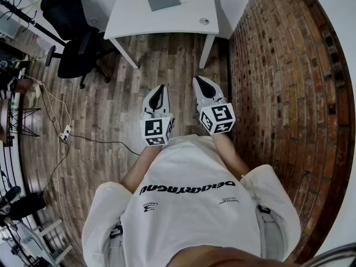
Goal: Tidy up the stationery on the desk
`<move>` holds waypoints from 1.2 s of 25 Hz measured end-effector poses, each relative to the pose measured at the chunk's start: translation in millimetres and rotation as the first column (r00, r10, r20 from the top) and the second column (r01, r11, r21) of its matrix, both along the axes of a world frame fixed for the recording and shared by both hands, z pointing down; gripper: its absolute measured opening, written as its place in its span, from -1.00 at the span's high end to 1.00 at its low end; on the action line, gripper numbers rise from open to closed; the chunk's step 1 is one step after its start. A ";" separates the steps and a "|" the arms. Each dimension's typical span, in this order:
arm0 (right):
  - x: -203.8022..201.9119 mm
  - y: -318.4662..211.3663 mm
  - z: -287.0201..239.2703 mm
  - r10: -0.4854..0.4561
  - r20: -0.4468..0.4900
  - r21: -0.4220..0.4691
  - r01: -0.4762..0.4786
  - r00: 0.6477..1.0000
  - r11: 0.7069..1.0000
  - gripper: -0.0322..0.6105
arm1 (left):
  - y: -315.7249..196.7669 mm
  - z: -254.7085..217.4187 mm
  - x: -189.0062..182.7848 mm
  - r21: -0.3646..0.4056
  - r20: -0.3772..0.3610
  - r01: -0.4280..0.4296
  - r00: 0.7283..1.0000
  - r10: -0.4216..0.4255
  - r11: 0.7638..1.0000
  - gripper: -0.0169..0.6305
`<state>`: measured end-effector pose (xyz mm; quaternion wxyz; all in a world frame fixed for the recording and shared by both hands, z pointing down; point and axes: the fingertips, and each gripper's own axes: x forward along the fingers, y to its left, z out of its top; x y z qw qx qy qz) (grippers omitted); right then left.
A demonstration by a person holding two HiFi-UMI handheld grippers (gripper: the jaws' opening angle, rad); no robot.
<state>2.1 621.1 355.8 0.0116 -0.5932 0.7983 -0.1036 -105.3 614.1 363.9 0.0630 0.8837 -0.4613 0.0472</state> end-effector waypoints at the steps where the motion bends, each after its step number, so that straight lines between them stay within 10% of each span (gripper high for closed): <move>1: 2.8 0.6 -1.7 -0.005 0.010 0.007 0.005 1.000 1.000 0.90 | 0.4 -0.2 2.6 0.001 -0.001 0.003 1.000 -0.003 1.000 0.96; 19: 48.1 11.5 12.7 -0.011 0.044 0.010 0.011 0.999 1.000 0.89 | 22.6 15.5 47.0 -0.014 0.058 0.034 0.998 -0.033 0.999 0.95; 30: 75.3 -57.8 19.7 0.001 -0.041 0.021 0.000 0.999 1.000 0.89 | -54.2 34.0 74.5 -0.026 0.002 0.026 1.000 -0.026 0.999 0.95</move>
